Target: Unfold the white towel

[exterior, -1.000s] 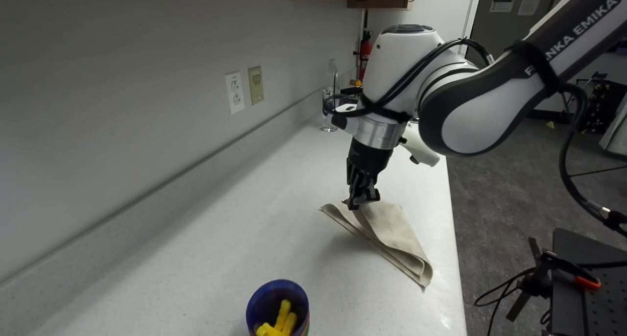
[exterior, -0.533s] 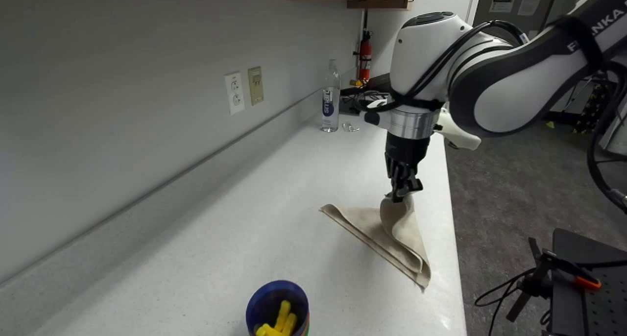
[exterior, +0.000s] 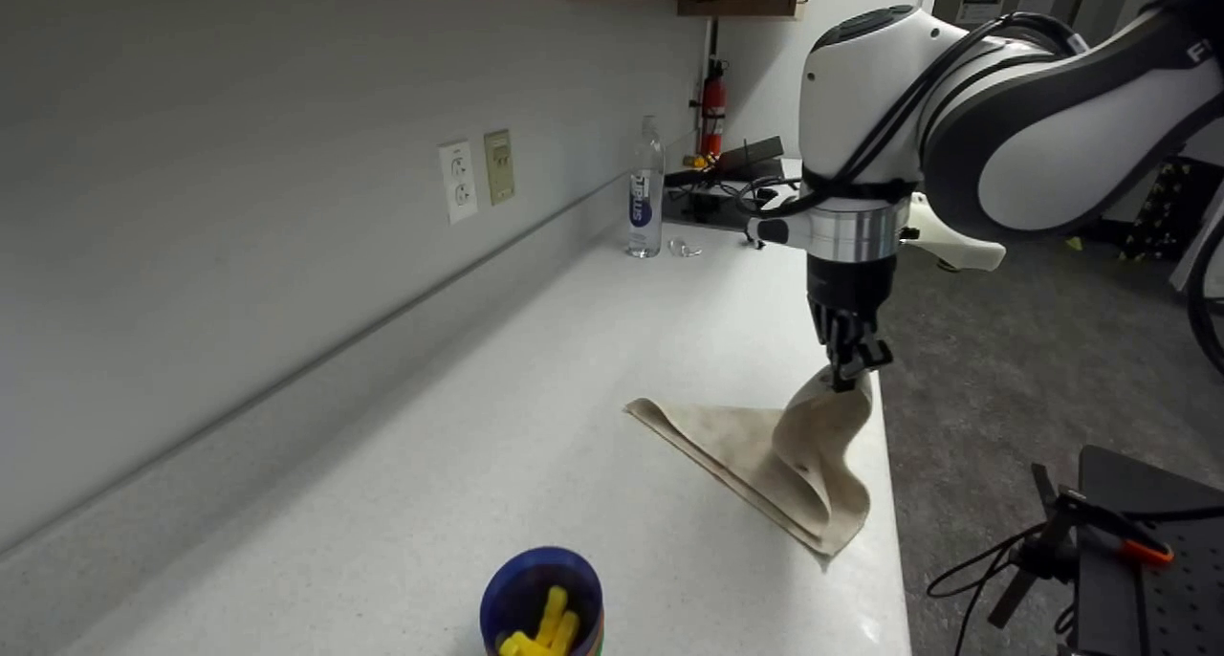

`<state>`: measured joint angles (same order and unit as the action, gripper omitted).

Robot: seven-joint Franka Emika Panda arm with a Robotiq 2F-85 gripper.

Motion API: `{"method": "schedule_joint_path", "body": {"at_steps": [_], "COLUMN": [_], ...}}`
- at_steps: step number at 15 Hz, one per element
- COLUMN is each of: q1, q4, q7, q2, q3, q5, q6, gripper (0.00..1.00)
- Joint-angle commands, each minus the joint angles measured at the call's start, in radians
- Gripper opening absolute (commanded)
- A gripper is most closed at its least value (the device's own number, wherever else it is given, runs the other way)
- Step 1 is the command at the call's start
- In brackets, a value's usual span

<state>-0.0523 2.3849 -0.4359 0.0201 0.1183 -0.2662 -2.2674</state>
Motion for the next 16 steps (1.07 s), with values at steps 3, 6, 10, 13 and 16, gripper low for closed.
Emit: {"method": "schedule_joint_path", "body": {"at_steps": [3, 6, 10, 13, 16], "q1": [-0.011, -0.01, -0.007, -0.001, 0.004], "q4": [0.035, 0.038, 0.06, 0.084, 0.13], "q7": [-0.004, 0.004, -0.021, -0.044, -0.057], "q2": [-0.069, -0.07, -0.071, -0.077, -0.095], "q3": [-0.015, -0.018, -0.025, -0.034, -0.049], "q5": [0.0, -0.006, -0.013, -0.005, -0.011], "q6": [0.091, 0.111, 0.089, 0.045, -0.031], "gripper": [0.01, 0.01, 0.01, 0.01, 0.01]}}
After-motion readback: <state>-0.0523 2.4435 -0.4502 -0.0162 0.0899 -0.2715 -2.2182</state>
